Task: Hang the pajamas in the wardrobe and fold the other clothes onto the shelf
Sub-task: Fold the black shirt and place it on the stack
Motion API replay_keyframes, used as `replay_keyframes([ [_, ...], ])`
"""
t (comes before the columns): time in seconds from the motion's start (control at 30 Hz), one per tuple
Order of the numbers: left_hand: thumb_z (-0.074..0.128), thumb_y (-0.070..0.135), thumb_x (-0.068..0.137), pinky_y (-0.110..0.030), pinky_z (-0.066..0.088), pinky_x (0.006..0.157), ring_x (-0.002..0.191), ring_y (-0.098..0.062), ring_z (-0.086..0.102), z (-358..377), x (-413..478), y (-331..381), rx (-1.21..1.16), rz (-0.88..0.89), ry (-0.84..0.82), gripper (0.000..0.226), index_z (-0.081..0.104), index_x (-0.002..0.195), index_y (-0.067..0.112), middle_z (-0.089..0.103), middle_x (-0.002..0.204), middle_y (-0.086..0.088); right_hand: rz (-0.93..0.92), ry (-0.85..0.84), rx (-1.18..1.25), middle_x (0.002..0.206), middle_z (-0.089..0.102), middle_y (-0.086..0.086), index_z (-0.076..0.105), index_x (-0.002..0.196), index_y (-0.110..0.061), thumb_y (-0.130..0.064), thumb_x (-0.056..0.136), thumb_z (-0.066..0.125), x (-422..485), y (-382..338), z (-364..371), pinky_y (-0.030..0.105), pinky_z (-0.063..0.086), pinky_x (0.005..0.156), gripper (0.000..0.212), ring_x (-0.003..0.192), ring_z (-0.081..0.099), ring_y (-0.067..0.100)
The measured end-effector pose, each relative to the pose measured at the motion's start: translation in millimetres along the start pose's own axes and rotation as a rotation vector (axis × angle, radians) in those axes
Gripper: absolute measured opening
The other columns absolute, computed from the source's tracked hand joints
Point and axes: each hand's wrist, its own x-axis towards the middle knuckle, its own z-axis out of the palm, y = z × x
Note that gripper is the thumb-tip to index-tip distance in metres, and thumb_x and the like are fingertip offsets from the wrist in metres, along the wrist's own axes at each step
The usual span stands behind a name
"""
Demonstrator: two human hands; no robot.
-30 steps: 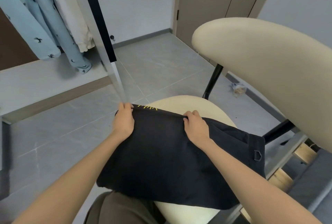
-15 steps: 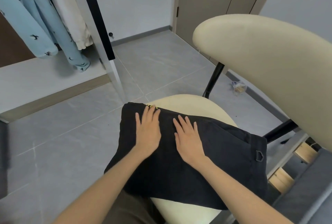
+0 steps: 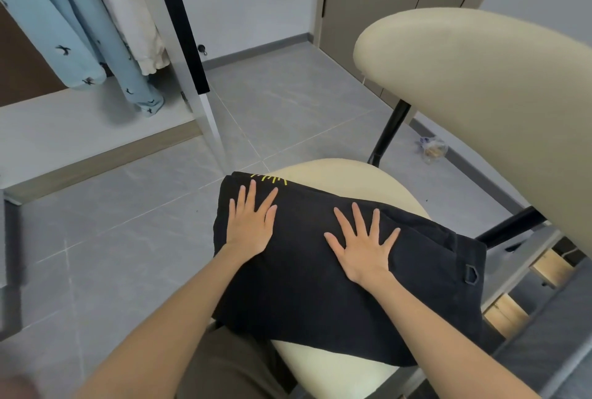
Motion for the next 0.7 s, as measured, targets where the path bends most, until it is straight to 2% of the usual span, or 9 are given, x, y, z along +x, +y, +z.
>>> replay_keyframes([
  [0.13,0.018,0.036,0.103,-0.04,-0.001,0.117,0.146,-0.023,-0.006,-7,-11,-3,-0.179,-0.003,0.035,0.049,0.009,0.151,0.03,-0.004,0.16,-0.004,-0.024,-0.06,0.041,0.16,-0.016,-0.006,-0.011,0.148,-0.045,-0.065,0.094,0.01,-3,-1,-14,0.066,-0.01,0.108,0.061,0.145,-0.02,0.032],
  [0.2,0.022,0.033,0.103,-0.038,0.0,0.117,0.147,-0.023,-0.004,-12,-22,-4,-0.249,-0.009,0.082,0.049,0.013,0.151,0.028,0.0,0.16,-0.004,-0.053,-0.028,0.111,0.161,-0.005,-0.003,0.0,0.15,-0.042,-0.056,0.099,0.019,-6,-1,-24,0.061,-0.004,0.112,0.056,0.147,-0.012,0.028],
  [0.33,0.028,0.031,0.103,-0.037,0.0,0.117,0.147,-0.021,-0.001,-22,-45,11,-0.284,0.068,0.09,0.049,0.016,0.15,0.028,0.004,0.16,0.0,-0.073,0.214,0.291,0.157,0.023,0.002,0.028,0.149,-0.028,-0.033,0.101,0.036,-21,9,-42,0.046,0.011,0.119,0.049,0.146,0.015,0.023],
  [0.43,0.03,0.03,0.103,-0.04,0.002,0.117,0.147,-0.021,-0.001,-29,-59,35,-0.294,0.146,0.05,0.049,0.017,0.15,0.029,0.005,0.16,0.002,-0.036,0.359,0.411,0.152,0.034,0.005,0.041,0.143,-0.02,-0.024,0.098,0.046,-37,30,-47,0.042,0.019,0.118,0.045,0.141,0.027,0.023],
  [0.53,0.029,0.032,0.103,-0.049,0.005,0.116,0.146,-0.026,-0.001,-29,-72,68,-0.278,0.199,-0.047,0.05,0.013,0.15,0.035,0.003,0.159,0.007,0.063,0.418,0.431,0.152,0.033,0.007,0.042,0.141,-0.019,-0.023,0.097,0.048,-55,61,-43,0.042,0.016,0.118,0.045,0.14,0.025,0.028],
  [0.7,0.027,0.035,0.102,-0.058,0.009,0.113,0.145,-0.033,-0.005,-9,-94,122,-0.164,0.307,-0.188,0.051,0.006,0.149,0.041,-0.005,0.159,0.011,0.322,0.307,0.503,0.159,0.013,0.011,0.024,0.149,-0.023,-0.032,0.097,0.046,-89,116,-21,0.048,0.012,0.118,0.058,0.144,0.014,0.036],
])
